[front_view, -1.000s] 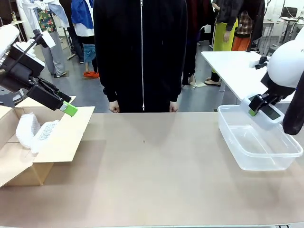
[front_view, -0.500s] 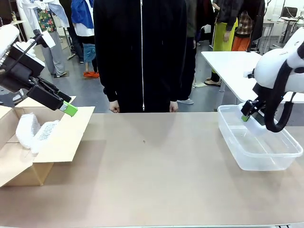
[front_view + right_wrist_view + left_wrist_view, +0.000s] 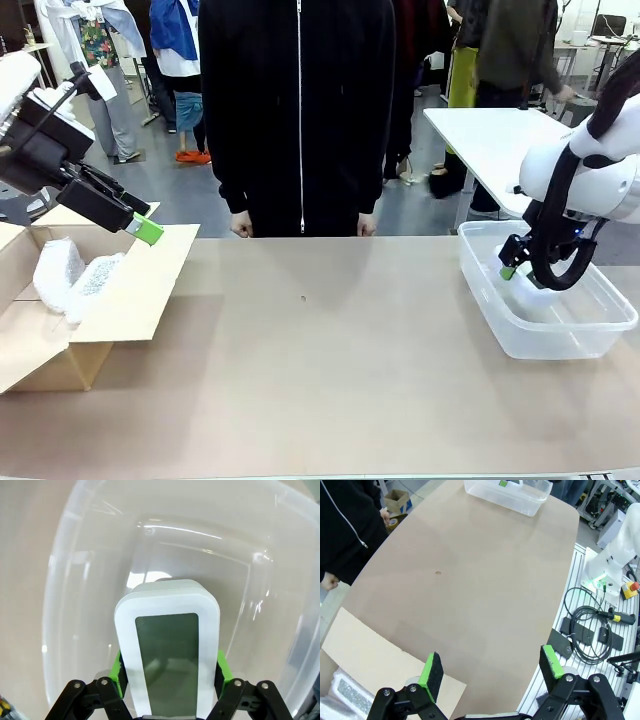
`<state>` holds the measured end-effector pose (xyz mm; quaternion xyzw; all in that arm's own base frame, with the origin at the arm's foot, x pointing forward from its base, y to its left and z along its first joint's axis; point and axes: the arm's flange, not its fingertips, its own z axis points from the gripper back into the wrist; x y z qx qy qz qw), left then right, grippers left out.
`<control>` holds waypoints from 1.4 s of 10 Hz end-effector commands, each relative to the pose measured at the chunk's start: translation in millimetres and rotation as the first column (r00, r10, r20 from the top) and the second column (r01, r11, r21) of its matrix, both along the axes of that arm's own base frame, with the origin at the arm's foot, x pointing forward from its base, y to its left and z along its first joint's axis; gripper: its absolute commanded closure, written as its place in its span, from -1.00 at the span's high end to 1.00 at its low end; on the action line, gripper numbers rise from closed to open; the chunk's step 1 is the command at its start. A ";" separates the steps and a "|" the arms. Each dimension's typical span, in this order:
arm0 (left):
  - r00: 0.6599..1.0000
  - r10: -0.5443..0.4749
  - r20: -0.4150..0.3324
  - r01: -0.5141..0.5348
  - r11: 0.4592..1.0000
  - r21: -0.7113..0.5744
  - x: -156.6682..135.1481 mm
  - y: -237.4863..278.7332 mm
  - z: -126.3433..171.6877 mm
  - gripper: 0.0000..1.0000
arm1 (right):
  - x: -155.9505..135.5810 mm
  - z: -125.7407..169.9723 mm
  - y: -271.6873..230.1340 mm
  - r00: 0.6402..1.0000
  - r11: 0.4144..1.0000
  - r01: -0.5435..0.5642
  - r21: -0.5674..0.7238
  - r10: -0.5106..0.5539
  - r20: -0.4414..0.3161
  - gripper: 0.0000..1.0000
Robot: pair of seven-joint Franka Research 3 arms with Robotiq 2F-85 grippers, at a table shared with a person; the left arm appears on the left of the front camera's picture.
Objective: Separate and place wrapped and unwrapped clocks.
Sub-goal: If the picked Digital clock is wrapped, place it in the Package Box ; if not, place it in the Organizing box.
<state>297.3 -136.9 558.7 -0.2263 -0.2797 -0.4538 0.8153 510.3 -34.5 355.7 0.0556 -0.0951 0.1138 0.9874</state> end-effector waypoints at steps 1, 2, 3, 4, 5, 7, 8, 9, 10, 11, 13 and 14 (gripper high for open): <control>1.000 0.007 -0.001 -0.007 1.000 0.004 0.3 -0.1 -0.7 1.00 | 10.4 -10.6 -5.0 1.000 1.000 0.008 -0.002 -0.008 0.004 0.59; 1.000 0.007 -0.001 -0.007 1.000 0.004 0.3 -0.1 -0.7 1.00 | 11.2 -13.0 -3.4 1.000 1.000 0.019 -0.009 -0.018 0.010 0.59; 1.000 0.007 -0.001 -0.007 1.000 0.004 0.3 -0.1 -0.7 1.00 | 12.2 -11.6 -2.8 1.000 1.000 0.023 -0.014 -0.023 -0.001 1.00; 1.000 0.007 -0.001 -0.007 1.000 0.004 0.3 -0.1 -0.7 1.00 | 11.9 -6.8 -2.8 0.999 0.999 0.036 -0.026 -0.037 -0.013 1.00; 1.000 0.007 -0.001 -0.007 1.000 0.004 0.3 -0.1 -0.7 1.00 | 8.4 3.1 -2.4 0.999 0.999 0.040 -0.022 -0.041 -0.019 1.00; 1.000 0.007 -0.001 -0.007 1.000 0.004 0.3 -0.1 -0.7 1.00 | -8.4 39.1 -1.7 0.999 0.999 0.043 -0.021 -0.043 -0.013 1.00; 1.000 0.007 -0.001 -0.007 1.000 0.004 0.3 -0.1 -0.7 1.00 | -23.0 62.3 -2.9 0.999 0.999 0.040 -0.014 -0.040 -0.007 1.00; 1.000 0.007 -0.001 -0.007 1.000 0.004 0.3 -0.1 -0.7 1.00 | -40.3 90.9 -3.6 0.999 0.999 0.048 -0.001 -0.048 0.007 1.00; 1.000 0.007 -0.001 -0.007 1.000 0.004 0.3 -0.1 -0.7 1.00 | -53.6 114.0 -1.9 0.998 0.999 0.048 -0.012 -0.048 0.034 1.00; 1.000 0.007 -0.001 -0.007 1.000 0.004 0.3 -0.1 -0.7 1.00 | -64.5 135.3 4.1 0.996 0.998 0.053 -0.034 -0.050 0.068 1.00; 1.000 0.007 -0.001 -0.007 1.000 0.004 0.3 -0.1 -0.7 1.00 | -78.6 165.4 21.9 0.996 0.998 0.046 -0.034 -0.043 0.079 1.00; 1.000 0.007 -0.001 -0.007 1.000 0.004 0.3 -0.1 -0.7 1.00 | -83.3 175.7 30.2 0.997 0.997 0.054 -0.048 -0.051 0.065 1.00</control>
